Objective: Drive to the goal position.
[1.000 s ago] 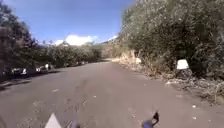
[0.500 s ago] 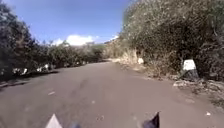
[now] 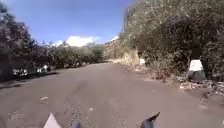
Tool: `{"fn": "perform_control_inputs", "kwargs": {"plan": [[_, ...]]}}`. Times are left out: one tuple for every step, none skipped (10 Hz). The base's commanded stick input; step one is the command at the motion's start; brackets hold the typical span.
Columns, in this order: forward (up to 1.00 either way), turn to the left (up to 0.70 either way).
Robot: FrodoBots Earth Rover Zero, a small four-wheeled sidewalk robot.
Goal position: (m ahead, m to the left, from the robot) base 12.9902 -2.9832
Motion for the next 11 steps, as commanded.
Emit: {"fn": "perform_control_inputs", "kwargs": {"plan": [[0.50,0.00],[0.50,0.00],[0.50,0.00],[0.50,0.00],[0.50,0.00],[0.50,0.00],[0.50,0.00],[0.50,0.00],[0.50,0.00],[0.50,0.00],[0.50,0.00]]}}
